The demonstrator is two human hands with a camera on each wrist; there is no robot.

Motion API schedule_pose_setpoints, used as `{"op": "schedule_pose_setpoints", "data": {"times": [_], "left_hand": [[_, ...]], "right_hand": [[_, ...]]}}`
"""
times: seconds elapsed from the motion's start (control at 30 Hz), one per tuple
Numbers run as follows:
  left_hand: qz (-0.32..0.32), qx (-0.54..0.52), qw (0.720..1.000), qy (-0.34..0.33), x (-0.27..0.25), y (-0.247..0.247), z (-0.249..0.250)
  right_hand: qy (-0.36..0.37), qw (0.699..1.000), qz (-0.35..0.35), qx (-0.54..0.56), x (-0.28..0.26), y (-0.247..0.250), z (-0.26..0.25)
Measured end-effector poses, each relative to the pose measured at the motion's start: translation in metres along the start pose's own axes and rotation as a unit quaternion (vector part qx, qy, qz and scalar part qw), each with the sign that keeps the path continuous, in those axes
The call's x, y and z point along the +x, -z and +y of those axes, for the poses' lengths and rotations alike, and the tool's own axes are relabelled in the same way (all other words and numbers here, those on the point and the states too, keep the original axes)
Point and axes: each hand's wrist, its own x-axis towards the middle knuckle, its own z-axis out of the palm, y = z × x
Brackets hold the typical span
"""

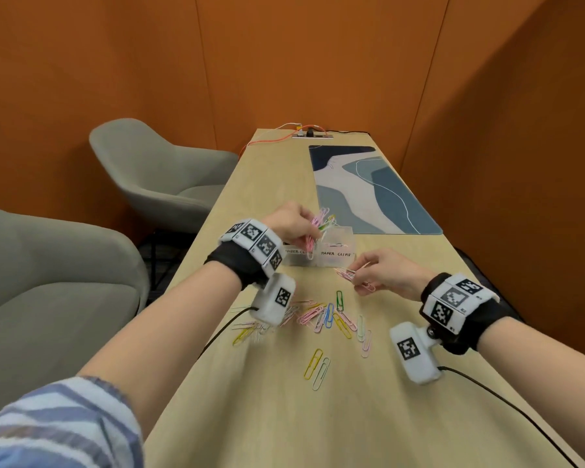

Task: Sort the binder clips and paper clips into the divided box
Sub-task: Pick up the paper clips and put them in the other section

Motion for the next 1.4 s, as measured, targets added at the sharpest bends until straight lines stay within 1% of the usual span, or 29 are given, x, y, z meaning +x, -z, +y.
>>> {"op": "schedule_pose_setpoints", "data": {"times": [0.07, 0.13, 0.2, 0.27, 0.33, 0.4, 0.5, 0.63, 0.73, 0.83, 0.93, 1.0, 1.07, 1.13, 1.2, 1.3, 1.37, 1.4], "left_hand": [[0.034, -0.062, 0.997, 0.000, 0.017, -0.003, 0.009], [0.067, -0.098, 0.993, -0.003, 0.032, -0.009, 0.016], [0.097, -0.094, 0.991, -0.019, 0.043, -0.019, 0.021], [0.113, -0.074, 0.990, -0.037, 0.050, -0.032, 0.019], [0.118, -0.025, 0.991, -0.054, 0.055, -0.043, 0.013], [0.111, 0.048, 0.990, -0.069, 0.057, -0.050, 0.007], [0.095, 0.151, 0.980, -0.091, 0.055, -0.054, 0.005], [0.079, 0.236, 0.961, -0.120, 0.054, -0.049, 0.006], [0.060, 0.257, 0.956, -0.130, 0.052, -0.044, 0.007], [0.033, 0.263, 0.956, -0.130, 0.048, -0.041, 0.007], [0.024, 0.234, 0.962, -0.140, 0.042, -0.037, 0.007], [0.048, 0.202, 0.968, -0.142, 0.036, -0.031, 0.007], [0.085, 0.181, 0.970, -0.141, 0.026, -0.022, 0.003], [0.116, 0.185, 0.966, -0.142, 0.015, -0.012, -0.003], [0.133, 0.201, 0.961, -0.138, 0.001, -0.001, -0.011], [0.143, 0.232, 0.956, -0.108, -0.021, 0.018, -0.028], [0.123, 0.268, 0.953, -0.066, -0.034, 0.028, -0.042], [0.100, 0.288, 0.952, -0.034, -0.040, 0.030, -0.050]], "right_hand": [[-0.008, 1.000, 0.003, 0.005, -0.001, 0.004, 0.004], [-0.015, 1.000, 0.004, 0.008, -0.003, 0.007, 0.010], [-0.015, 1.000, 0.003, 0.015, -0.004, 0.011, 0.015], [-0.016, 1.000, 0.004, 0.015, -0.005, 0.015, 0.018], [-0.019, 1.000, 0.013, 0.013, -0.006, 0.018, 0.019], [-0.018, 1.000, 0.020, 0.010, -0.005, 0.020, 0.017], [-0.013, 0.999, 0.031, 0.003, 0.000, 0.025, 0.009], [-0.009, 0.999, 0.037, 0.002, 0.009, 0.032, -0.005], [-0.019, 0.998, 0.056, 0.013, 0.017, 0.040, -0.015], [-0.039, 0.996, 0.065, 0.051, 0.029, 0.045, -0.026], [-0.049, 0.993, 0.083, 0.069, 0.047, 0.043, -0.037], [-0.056, 0.993, 0.100, 0.030, 0.063, 0.036, -0.043], [-0.056, 0.991, 0.113, -0.036, 0.076, 0.025, -0.047], [-0.037, 0.987, 0.115, -0.108, 0.082, 0.011, -0.050], [-0.015, 0.979, 0.125, -0.158, 0.084, 0.000, -0.052], [0.036, 0.967, 0.137, -0.210, 0.078, -0.011, -0.054], [0.078, 0.953, 0.147, -0.254, 0.064, -0.016, -0.053], [0.092, 0.945, 0.144, -0.277, 0.054, -0.019, -0.052]]}}
